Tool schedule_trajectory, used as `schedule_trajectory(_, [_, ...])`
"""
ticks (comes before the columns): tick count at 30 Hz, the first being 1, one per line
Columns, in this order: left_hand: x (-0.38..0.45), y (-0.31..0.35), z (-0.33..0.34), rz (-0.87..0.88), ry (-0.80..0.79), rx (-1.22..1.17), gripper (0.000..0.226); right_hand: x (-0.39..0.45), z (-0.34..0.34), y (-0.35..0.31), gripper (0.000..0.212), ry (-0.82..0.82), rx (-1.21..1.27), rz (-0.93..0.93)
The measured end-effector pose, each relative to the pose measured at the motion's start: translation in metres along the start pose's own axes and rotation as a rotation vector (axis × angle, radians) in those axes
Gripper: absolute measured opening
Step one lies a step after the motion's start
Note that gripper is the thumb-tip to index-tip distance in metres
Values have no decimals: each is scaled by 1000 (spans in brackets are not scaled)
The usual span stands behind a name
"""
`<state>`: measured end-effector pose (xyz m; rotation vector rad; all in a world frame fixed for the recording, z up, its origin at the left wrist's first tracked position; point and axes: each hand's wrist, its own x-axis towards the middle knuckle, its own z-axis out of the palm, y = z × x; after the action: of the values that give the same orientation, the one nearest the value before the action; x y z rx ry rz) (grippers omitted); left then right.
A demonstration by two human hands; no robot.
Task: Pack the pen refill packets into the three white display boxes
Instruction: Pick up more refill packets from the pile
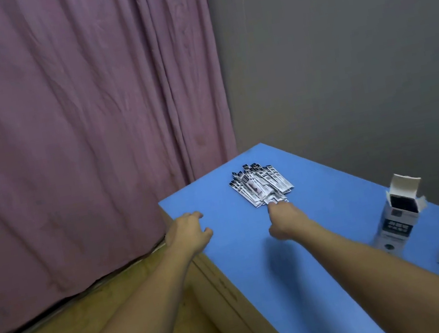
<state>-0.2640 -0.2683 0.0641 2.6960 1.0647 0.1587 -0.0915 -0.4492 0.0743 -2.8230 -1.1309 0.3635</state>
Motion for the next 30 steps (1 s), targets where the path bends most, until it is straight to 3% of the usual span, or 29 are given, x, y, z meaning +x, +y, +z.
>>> schedule_trajectory(12, [83,-103,-19,-30,-79,-47,57,83,3,-108,42,-4,-28,28])
schedule_trajectory(30, [244,-109,5,15,-196,-34,56,241,5,-130,37,-12,33,18])
